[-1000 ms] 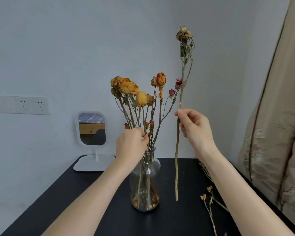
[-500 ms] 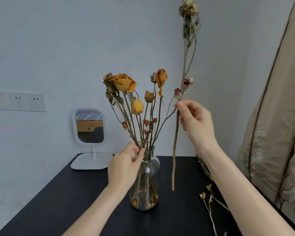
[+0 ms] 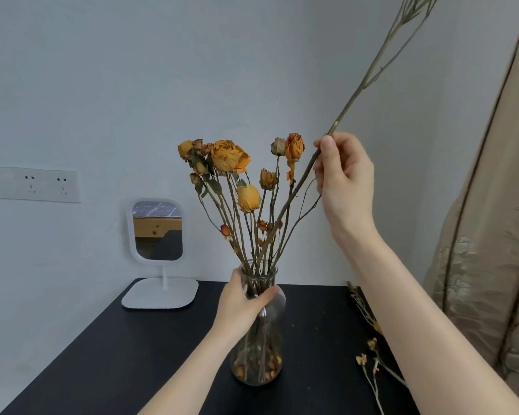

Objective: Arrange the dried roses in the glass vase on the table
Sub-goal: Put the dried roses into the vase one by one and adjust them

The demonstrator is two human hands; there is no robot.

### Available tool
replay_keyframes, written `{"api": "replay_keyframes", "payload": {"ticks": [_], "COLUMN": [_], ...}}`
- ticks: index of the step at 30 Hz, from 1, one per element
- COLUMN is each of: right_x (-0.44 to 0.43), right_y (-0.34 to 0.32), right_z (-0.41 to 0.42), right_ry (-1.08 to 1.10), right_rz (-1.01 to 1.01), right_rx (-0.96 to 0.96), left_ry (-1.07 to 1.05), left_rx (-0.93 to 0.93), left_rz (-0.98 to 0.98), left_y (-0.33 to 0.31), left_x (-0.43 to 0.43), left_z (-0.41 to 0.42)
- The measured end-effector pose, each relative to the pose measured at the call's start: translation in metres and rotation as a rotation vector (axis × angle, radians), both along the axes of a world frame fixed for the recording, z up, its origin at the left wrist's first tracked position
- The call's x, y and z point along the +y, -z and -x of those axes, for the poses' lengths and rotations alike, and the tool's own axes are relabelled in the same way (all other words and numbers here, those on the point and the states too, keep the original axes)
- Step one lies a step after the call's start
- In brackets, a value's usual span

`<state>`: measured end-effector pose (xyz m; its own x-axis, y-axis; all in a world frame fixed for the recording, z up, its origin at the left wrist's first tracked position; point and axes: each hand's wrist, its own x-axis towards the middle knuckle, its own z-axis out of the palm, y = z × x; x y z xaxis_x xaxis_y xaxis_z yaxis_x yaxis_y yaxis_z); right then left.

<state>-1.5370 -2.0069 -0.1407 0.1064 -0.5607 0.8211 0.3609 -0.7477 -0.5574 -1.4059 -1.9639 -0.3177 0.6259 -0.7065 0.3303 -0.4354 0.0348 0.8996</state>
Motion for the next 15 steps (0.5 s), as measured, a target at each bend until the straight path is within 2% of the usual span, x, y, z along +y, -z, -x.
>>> {"api": "replay_keyframes", "payload": {"ticks": [15], "right_x": [0.001], "right_y": [0.051], "right_z": [-0.009], "right_ry": [0.127], "right_rz": [0.095], "right_rx": [0.299], "left_ry": [-0.048], "left_rx": [-0.042], "left_rz": [0.028], "left_y": [0.005], "left_x": [0.002], "left_z": [0.002]}}
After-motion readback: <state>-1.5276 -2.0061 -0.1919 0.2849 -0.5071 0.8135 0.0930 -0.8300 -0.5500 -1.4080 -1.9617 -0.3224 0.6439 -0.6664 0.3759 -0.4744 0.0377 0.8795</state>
